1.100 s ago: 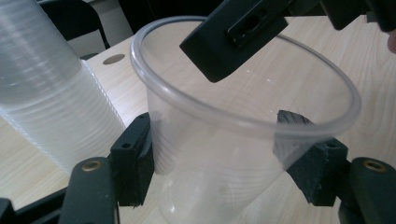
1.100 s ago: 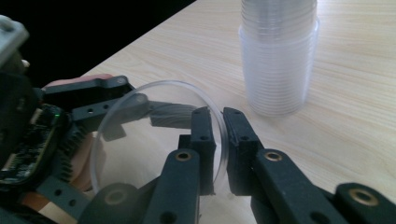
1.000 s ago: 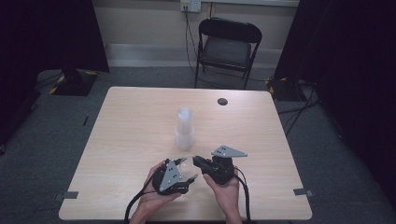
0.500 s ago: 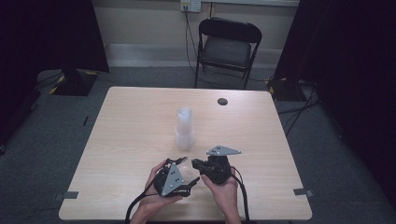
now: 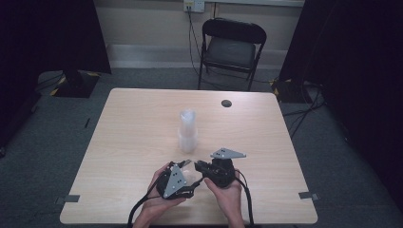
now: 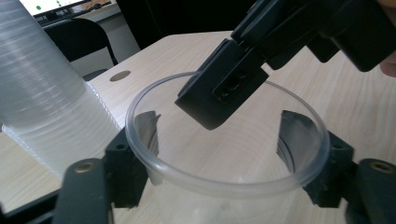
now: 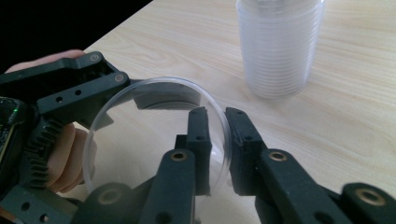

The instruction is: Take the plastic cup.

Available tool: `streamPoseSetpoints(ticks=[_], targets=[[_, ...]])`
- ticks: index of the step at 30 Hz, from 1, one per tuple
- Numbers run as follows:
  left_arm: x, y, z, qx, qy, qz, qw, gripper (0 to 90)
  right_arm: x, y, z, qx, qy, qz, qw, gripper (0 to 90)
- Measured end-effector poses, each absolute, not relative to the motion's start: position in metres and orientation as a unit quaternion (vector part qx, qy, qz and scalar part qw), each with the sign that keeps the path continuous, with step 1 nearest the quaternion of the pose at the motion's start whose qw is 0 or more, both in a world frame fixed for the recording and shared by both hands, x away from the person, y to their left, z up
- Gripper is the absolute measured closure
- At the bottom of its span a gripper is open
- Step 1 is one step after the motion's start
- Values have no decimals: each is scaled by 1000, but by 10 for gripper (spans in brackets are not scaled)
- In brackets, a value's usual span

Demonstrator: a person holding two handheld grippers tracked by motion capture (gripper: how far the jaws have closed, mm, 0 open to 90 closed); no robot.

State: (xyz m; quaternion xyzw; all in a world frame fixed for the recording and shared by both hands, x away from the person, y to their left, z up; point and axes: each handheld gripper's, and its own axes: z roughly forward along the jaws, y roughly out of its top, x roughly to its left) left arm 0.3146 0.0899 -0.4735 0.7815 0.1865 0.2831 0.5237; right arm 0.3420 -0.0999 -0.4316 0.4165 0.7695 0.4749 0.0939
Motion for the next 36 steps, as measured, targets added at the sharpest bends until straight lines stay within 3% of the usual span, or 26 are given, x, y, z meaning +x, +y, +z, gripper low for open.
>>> streamPoseSetpoints(ticks=[36], targets=[[328, 107, -469, 758, 281, 236, 539, 290, 338, -108, -416, 389, 737, 539, 120, 649]])
